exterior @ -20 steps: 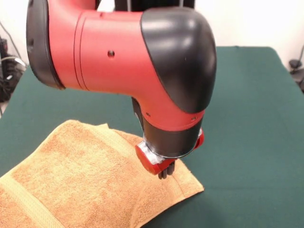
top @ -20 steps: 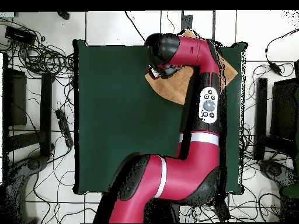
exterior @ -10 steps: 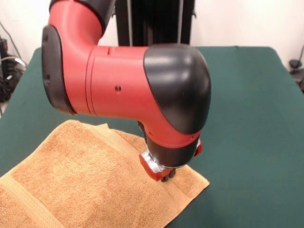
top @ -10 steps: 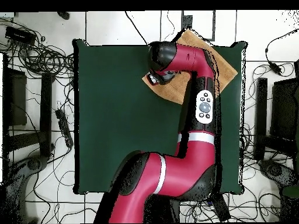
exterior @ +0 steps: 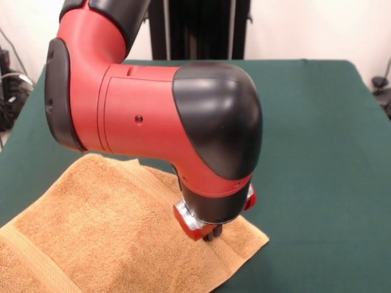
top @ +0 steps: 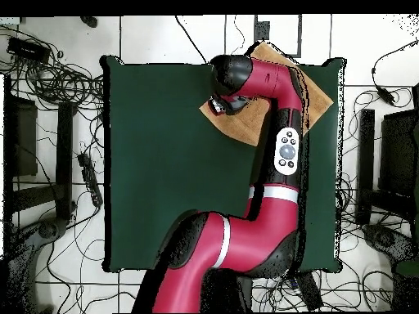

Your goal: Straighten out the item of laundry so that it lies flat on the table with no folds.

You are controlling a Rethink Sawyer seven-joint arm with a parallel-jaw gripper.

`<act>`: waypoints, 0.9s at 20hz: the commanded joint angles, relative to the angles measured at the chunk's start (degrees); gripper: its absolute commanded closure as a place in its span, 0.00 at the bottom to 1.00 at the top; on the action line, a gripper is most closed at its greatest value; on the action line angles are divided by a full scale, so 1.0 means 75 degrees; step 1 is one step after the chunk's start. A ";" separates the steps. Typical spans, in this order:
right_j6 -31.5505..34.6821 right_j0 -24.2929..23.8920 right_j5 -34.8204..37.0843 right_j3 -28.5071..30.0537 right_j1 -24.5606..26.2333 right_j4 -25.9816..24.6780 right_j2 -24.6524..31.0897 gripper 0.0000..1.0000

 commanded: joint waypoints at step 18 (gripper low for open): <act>0.0214 -0.0434 0.0943 -0.0037 0.1577 -0.0923 0.3221 1.00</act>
